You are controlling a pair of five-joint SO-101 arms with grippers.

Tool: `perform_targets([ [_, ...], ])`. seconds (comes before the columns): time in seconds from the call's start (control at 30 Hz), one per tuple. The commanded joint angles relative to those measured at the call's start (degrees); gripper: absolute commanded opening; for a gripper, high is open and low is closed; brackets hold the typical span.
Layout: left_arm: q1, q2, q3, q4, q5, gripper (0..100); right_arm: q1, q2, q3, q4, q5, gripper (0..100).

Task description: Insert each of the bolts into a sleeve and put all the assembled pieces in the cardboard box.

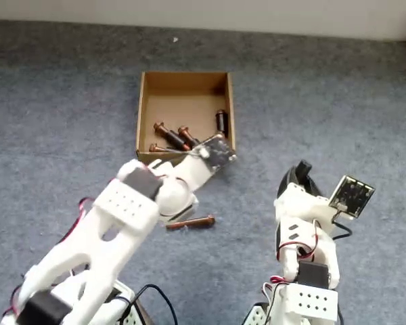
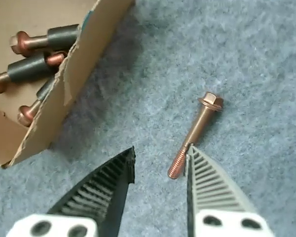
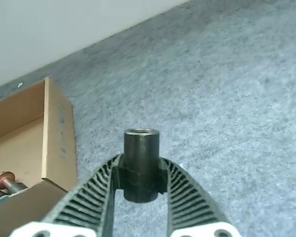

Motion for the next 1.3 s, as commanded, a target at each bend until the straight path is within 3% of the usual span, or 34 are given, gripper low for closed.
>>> perform_targets([
  [0.0,2.68,5.93,-4.62,-0.26,-3.34,19,0.57,-0.84,0.04,-2.24,0.0,0.5],
  [0.7,5.93,32.22,-14.99,-5.36,-1.41,16,0.57,-0.84,0.04,-2.24,0.0,0.5],
  [0.93,7.69,33.36,-14.99,-6.42,-0.53,11,0.57,-0.84,0.04,-2.15,0.0,0.5],
  [1.1,7.69,33.1,-14.73,-6.15,-0.53,1,0.57,-0.84,0.04,-2.07,0.0,0.5],
  [1.27,7.25,27.65,-12.26,-6.24,-0.44,0,0.57,-0.84,0.04,-2.07,0.0,0.5],
])
